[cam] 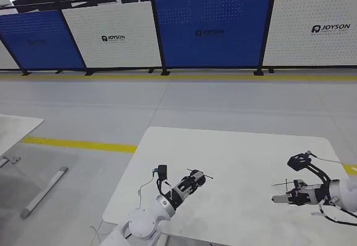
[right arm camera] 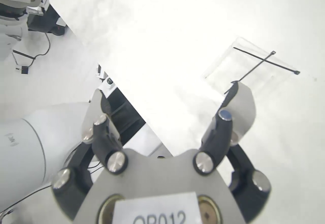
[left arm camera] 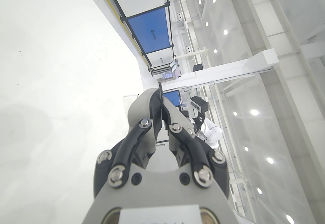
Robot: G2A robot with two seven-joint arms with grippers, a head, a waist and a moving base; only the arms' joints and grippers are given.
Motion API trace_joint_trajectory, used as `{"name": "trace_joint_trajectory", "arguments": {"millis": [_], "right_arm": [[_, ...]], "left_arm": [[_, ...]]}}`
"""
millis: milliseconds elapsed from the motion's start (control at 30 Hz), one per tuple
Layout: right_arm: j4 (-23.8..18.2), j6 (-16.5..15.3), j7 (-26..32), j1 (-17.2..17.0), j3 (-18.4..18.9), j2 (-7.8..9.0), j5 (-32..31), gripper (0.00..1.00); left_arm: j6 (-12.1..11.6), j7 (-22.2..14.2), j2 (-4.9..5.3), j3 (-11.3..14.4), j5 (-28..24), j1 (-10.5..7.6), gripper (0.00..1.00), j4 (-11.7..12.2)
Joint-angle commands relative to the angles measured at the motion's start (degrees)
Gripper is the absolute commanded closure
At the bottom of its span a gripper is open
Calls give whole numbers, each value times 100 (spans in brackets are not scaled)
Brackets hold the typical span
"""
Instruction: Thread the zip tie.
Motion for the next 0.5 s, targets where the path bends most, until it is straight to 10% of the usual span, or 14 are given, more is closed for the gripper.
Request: {"name": "trace_joint_trajectory", "arguments": {"millis": [0, 467], "right_arm": [[-5, 7, 0, -6, 8, -7, 8, 0], [121, 130, 0, 36, 9, 23, 3, 0]], "left_arm": [[0, 0, 0, 0, 0, 0, 100, 0], [0, 0, 0, 0, 0, 0, 100, 0]]}}
